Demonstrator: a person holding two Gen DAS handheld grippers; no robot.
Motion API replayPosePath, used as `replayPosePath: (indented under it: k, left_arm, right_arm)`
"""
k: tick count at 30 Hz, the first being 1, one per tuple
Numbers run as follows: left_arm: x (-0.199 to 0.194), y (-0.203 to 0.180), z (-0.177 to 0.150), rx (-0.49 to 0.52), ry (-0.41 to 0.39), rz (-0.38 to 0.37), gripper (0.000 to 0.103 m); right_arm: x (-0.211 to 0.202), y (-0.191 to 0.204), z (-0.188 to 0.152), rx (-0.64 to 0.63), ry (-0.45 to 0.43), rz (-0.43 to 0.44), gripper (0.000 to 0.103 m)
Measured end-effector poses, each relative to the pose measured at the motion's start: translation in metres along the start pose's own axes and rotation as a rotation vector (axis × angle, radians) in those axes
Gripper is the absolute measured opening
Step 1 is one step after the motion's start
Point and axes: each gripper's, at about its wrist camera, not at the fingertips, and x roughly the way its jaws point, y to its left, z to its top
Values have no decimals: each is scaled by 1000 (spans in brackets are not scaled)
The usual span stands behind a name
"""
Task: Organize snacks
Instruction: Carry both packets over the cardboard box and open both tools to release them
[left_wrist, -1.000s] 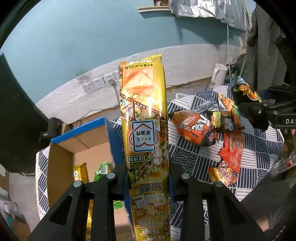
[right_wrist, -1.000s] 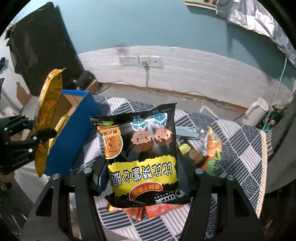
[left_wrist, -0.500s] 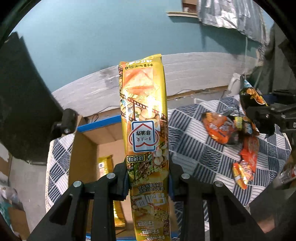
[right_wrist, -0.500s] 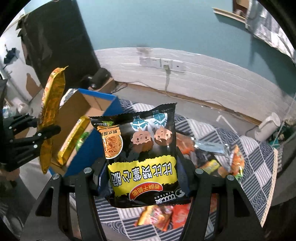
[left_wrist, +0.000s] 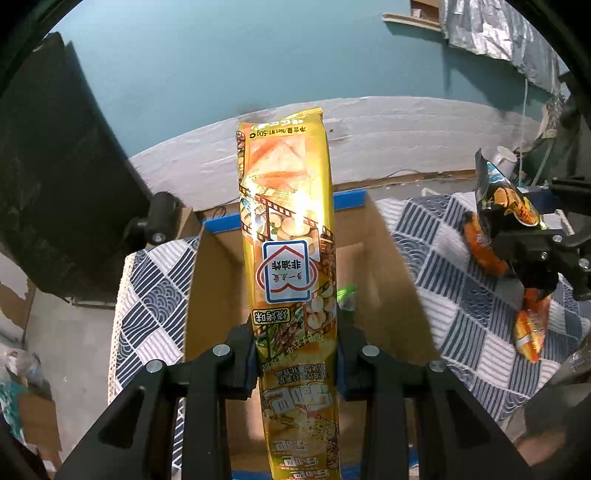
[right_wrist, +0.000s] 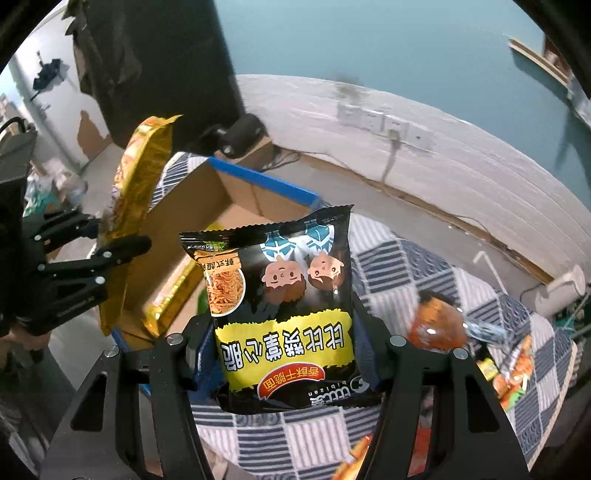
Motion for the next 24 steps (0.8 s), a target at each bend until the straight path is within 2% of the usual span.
replayPosePath:
  k: [8, 20, 24]
  left_arm:
    - [30, 25, -11, -42, 67, 18, 32]
    - [42, 34, -22, -41, 95, -8, 34]
    - [40, 36, -22, -42, 84, 15, 36]
  right_arm:
    - [33, 31, 16, -37, 44, 39, 62]
    - [66, 56, 22, -54, 112, 100, 63]
    - [68, 55, 22, -48, 111, 84, 73]
